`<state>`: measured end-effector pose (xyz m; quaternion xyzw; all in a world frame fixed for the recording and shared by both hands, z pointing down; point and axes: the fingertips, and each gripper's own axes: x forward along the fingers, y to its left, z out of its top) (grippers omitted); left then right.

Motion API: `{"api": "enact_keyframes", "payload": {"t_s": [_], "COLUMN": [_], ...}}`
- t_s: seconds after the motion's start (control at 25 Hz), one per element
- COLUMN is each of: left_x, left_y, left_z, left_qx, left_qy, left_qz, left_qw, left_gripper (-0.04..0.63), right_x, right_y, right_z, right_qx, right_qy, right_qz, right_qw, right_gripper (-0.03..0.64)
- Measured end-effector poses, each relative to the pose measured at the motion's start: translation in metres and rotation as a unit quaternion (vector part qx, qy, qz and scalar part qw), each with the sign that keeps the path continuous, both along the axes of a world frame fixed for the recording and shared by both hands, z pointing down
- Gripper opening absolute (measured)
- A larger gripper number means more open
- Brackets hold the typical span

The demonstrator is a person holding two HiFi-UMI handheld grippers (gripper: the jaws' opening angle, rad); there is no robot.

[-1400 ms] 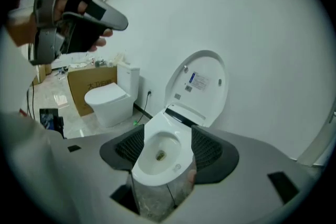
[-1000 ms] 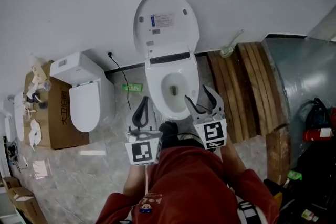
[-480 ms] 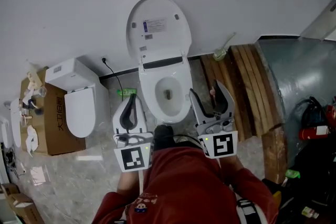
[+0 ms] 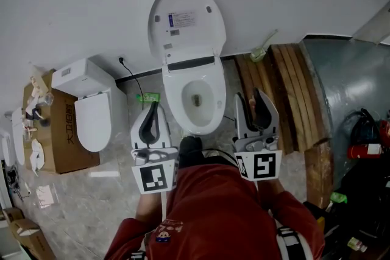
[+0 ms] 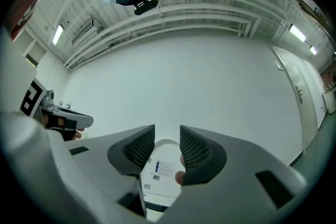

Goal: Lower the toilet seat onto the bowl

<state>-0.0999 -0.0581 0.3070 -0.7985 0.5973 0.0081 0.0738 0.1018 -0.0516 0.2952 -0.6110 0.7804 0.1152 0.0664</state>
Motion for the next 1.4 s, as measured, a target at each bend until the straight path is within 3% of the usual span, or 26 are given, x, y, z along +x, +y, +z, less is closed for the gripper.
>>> {"api": "enact_keyframes", "payload": {"t_s": [0.24,0.32,1.4], "left_x": [-0.003,-0.003,-0.001], "left_y": [-0.004,-0.005,0.019], "left_z": [0.012,0.014,0.02], "left_qx": [-0.013,-0.013,-0.017], "left_qy": [0.002,0.002,0.019], "left_qz": [0.004,0.005,-0.009], "left_qw": [0.9999,0.9999,0.9996], "left_gripper": [0.014,0.014,0.014], "right_x": [-0.002,-0.001,0.005], "right_y": [0.001,0.0,0.017], "right_z": [0.005,0.007,0.015], "right_qx": [-0.01,-0.016,-0.028], "right_qy": [0.009,0.008,0.026], "right_qz": [0.022,0.026,0.019], "right_qw": [1.0,0.999,0.999], "right_gripper": [0.032,0.018,0.014]}}
